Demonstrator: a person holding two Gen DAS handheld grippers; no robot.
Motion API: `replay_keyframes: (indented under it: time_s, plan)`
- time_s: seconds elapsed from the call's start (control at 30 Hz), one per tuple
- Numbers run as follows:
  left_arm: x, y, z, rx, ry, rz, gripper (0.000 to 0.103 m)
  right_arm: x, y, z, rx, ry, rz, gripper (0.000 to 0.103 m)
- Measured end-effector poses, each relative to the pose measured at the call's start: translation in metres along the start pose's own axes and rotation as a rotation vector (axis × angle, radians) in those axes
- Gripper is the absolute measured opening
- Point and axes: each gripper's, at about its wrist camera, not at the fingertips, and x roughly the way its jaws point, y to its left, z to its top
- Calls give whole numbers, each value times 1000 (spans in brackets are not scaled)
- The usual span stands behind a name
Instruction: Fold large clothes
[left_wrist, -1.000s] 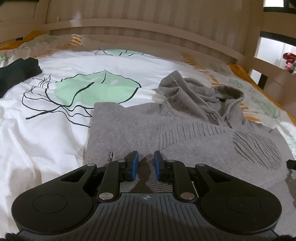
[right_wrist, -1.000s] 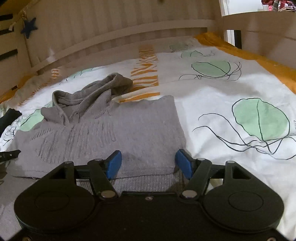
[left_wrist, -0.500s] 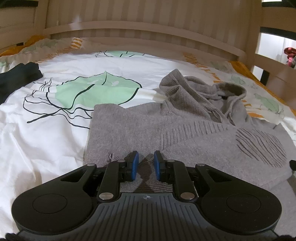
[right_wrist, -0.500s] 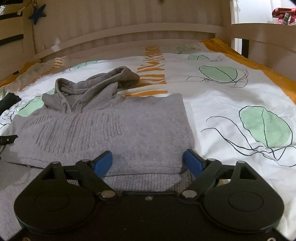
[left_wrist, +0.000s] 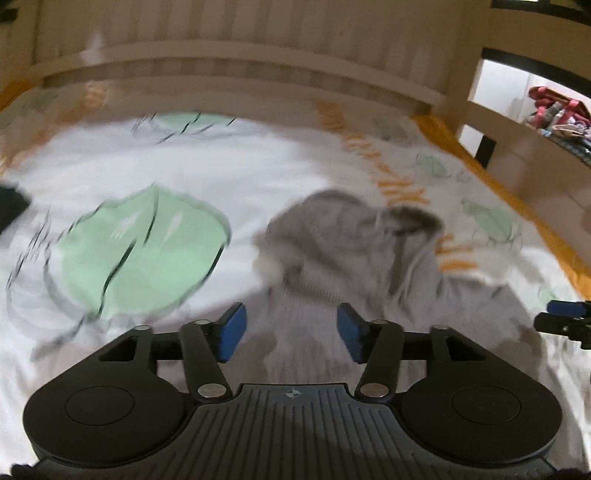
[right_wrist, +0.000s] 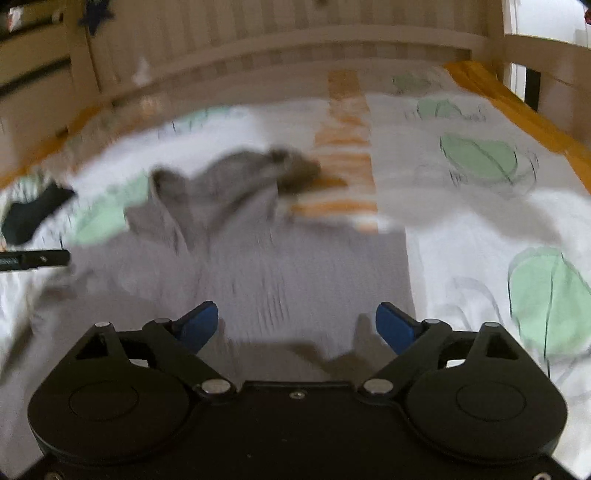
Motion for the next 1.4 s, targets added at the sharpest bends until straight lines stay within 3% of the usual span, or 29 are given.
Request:
replay_keyframes:
  time_s: [0.2, 0.33, 0.47, 0.7, 0.73, 0.77, 0.83, 0.87, 0.9, 0.93, 1.0, 1.1, 1.23, 1.3, 1.4]
  plan:
    - [59, -23, 47, 175, -25, 57, 58, 46, 2, 56, -8, -34, 2, 88]
    - [98, -29, 61, 223, -13, 98, 58, 85, 2, 85, -10, -48, -23, 87]
    - [125, -34, 64, 315, 29, 108, 58, 119, -2, 104, 17, -30, -43, 84]
    - [157, -51, 45, 601, 114, 142, 58, 160, -8, 107, 3, 60, -75, 77]
    - [158, -52, 44, 608, 113, 136, 53, 165, -8, 107, -4, 73, -80, 75]
    - [158, -53, 46, 598, 106, 119, 35, 168, -9, 106, -3, 81, -80, 70]
    - [154, -49, 52, 526, 64, 131, 9, 170, -11, 106, 12, 88, -75, 61]
    - [148, -46, 55, 480, 19, 147, 9, 170, -12, 107, 14, 89, -70, 45]
    - [137, -40, 58, 422, -44, 146, 9, 169, -11, 108, 7, 86, -64, 17]
    - [125, -33, 59, 362, -104, 139, 9, 164, -8, 110, -19, 61, -68, 12]
    - [105, -16, 56, 254, -176, 130, 9, 145, -4, 111, -86, -26, -35, 12]
    - [94, 1, 36, 240, -144, 128, 12, 121, -5, 101, -171, -95, 13, 12]
    - [99, 8, 2, 353, -8, 122, 13, 126, -14, 69, -240, -10, 5, 13]
    - [107, 5, -10, 408, 66, 120, 20, 133, -18, 53, -263, 36, -3, 14]
    - [109, 2, -15, 443, 75, 132, 26, 138, -21, 39, -266, 52, -14, 18]
